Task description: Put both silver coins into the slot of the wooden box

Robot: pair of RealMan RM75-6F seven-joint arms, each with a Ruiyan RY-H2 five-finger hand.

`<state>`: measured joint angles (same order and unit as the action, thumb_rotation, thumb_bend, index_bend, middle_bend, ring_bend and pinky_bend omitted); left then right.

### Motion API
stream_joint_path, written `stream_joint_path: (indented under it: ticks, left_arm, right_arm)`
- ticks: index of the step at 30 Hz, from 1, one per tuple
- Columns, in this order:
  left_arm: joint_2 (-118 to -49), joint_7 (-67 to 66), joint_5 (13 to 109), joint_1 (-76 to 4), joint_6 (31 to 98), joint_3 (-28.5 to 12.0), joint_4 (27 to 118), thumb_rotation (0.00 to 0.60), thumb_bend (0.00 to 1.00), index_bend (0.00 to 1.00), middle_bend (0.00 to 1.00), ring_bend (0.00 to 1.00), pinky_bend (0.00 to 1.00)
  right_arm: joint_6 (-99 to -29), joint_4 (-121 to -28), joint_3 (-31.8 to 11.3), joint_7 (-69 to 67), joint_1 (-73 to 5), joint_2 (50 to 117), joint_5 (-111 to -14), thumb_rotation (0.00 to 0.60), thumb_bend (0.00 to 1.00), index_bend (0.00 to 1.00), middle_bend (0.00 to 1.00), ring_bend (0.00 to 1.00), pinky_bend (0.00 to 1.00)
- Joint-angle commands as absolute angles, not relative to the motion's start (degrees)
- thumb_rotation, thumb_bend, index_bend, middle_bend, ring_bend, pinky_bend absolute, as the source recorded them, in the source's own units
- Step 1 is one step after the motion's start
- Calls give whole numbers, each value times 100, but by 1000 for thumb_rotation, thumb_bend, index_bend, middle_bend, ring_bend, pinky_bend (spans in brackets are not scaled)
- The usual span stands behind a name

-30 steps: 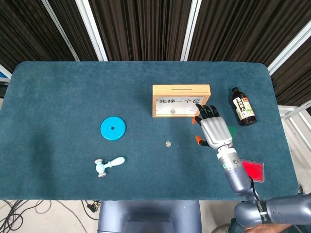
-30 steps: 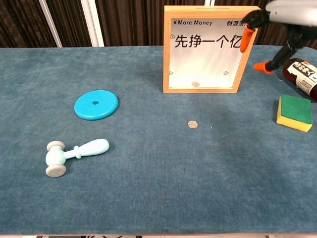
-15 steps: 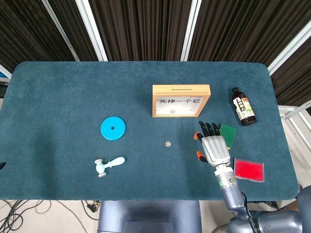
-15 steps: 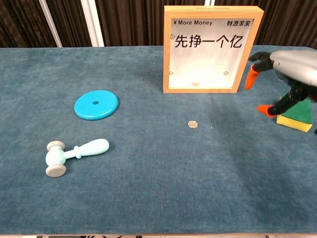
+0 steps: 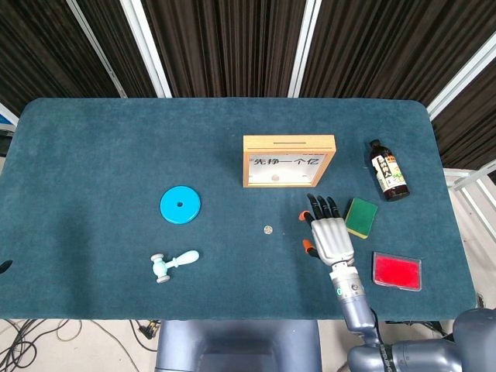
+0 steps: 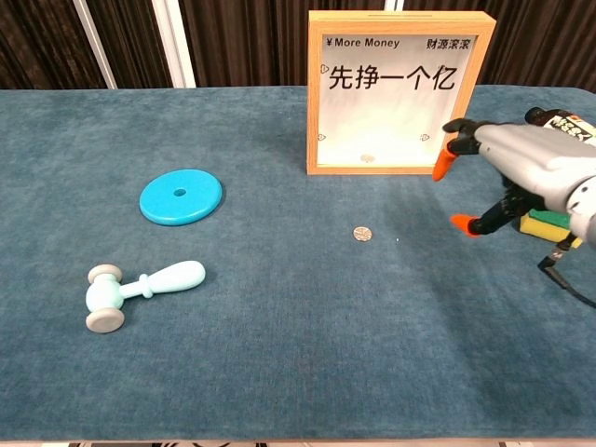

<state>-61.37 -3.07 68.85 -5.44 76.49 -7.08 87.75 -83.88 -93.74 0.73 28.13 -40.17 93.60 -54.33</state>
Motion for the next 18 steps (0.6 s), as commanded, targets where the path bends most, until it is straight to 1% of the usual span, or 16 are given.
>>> stream_joint_path:
  ticks: [1, 18]
  left_arm:
    - [-6146, -333, 6861, -548, 7649, -708, 8776, 600, 38, 0, 0, 0, 0]
    - [-6163, -426, 6776, -579, 7593, -710, 8782, 600, 38, 0, 0, 0, 0]
  right_arm:
    - [-8213, -9199, -27, 2813, -3931, 9513, -5457, 600, 381, 349, 0, 0, 0]
    - [-7084, -8290, -622, 2888, -4002, 10319, -5455, 600, 392, 350, 0, 0, 0]
